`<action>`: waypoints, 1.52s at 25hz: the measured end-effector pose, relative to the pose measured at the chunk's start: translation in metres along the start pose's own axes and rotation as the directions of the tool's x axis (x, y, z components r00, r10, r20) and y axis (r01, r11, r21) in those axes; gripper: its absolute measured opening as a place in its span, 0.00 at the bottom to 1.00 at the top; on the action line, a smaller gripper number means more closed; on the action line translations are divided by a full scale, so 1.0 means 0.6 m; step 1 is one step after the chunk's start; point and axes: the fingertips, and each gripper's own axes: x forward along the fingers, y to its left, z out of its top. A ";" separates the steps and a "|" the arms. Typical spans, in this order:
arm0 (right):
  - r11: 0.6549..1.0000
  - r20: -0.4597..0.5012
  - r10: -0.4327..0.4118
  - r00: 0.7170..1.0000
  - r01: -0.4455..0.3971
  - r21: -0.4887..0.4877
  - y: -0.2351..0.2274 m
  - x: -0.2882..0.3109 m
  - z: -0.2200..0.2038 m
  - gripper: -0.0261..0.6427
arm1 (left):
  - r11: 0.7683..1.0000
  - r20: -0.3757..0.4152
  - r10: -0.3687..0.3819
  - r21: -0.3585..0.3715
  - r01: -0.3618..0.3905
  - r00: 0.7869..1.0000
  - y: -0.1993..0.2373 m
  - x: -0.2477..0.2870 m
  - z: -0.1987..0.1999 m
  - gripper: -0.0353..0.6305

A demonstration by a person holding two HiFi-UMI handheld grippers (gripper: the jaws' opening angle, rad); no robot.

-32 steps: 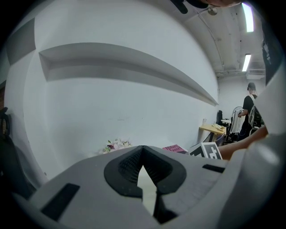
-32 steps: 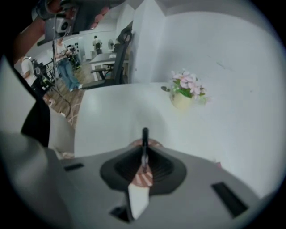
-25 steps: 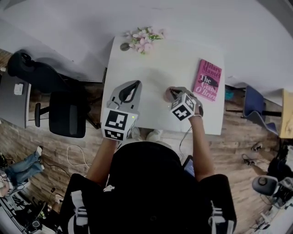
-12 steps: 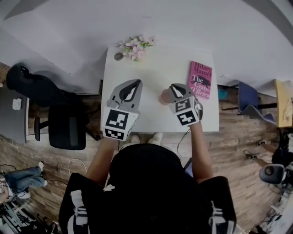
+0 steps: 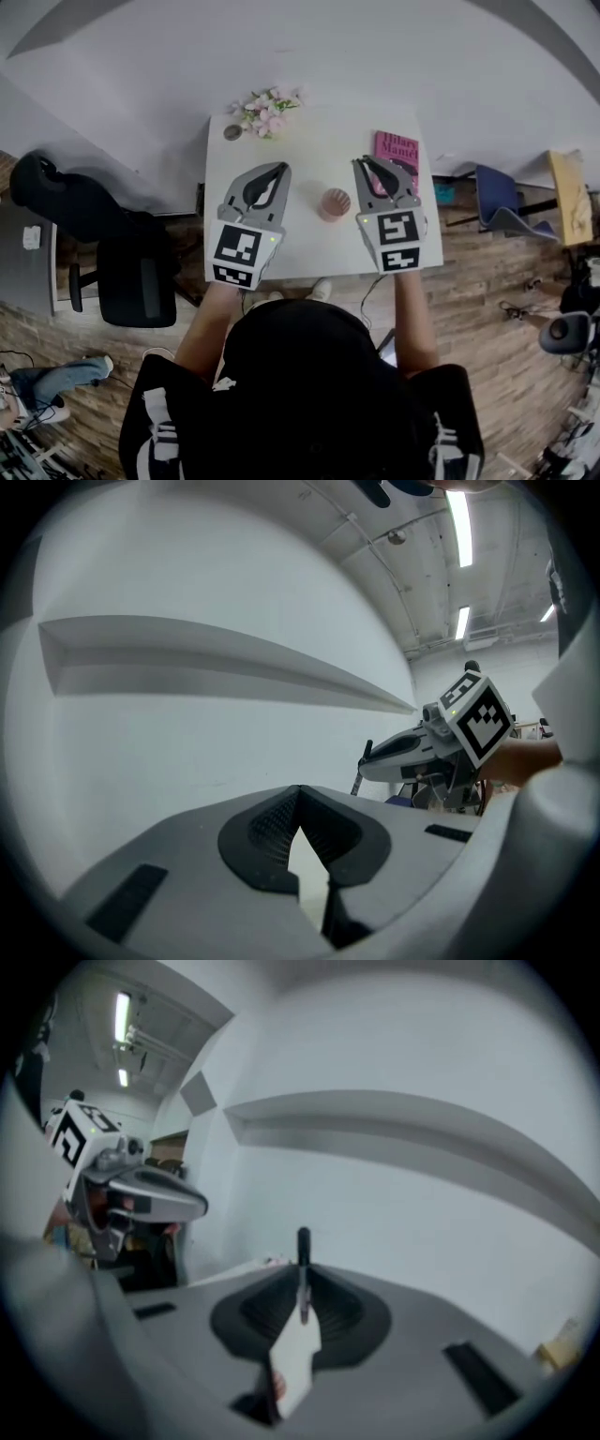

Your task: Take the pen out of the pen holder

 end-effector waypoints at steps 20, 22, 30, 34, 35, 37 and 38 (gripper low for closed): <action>0.990 0.138 -0.139 0.981 0.134 0.043 -0.020 -0.088 0.074 0.14 | 0.998 0.082 -0.047 0.032 0.044 0.995 -0.021 -0.019 0.056 0.08; 0.990 0.142 -0.142 0.980 0.137 0.044 -0.021 -0.090 0.074 0.14 | 0.999 0.090 -0.043 0.033 0.040 0.995 -0.019 -0.021 0.061 0.08; 0.991 0.159 -0.133 0.978 0.127 0.049 -0.015 -0.091 0.076 0.14 | 0.999 0.092 -0.039 0.038 0.035 0.995 -0.021 -0.022 0.063 0.08; 0.991 0.161 -0.133 0.978 0.125 0.056 -0.014 -0.090 0.074 0.14 | 0.999 0.089 -0.041 0.036 0.038 0.995 -0.023 -0.020 0.059 0.08; 0.991 0.160 -0.132 0.978 0.124 0.057 -0.014 -0.090 0.073 0.14 | 0.999 0.088 -0.042 0.035 0.039 0.995 -0.024 -0.020 0.058 0.08; 0.991 0.158 -0.131 0.979 0.123 0.057 -0.015 -0.089 0.071 0.14 | 0.999 0.085 -0.042 0.034 0.039 0.995 -0.025 -0.018 0.056 0.08; 0.991 0.157 -0.130 0.979 0.123 0.055 -0.016 -0.088 0.070 0.14 | 0.999 0.084 -0.043 0.034 0.040 0.996 -0.026 -0.016 0.056 0.08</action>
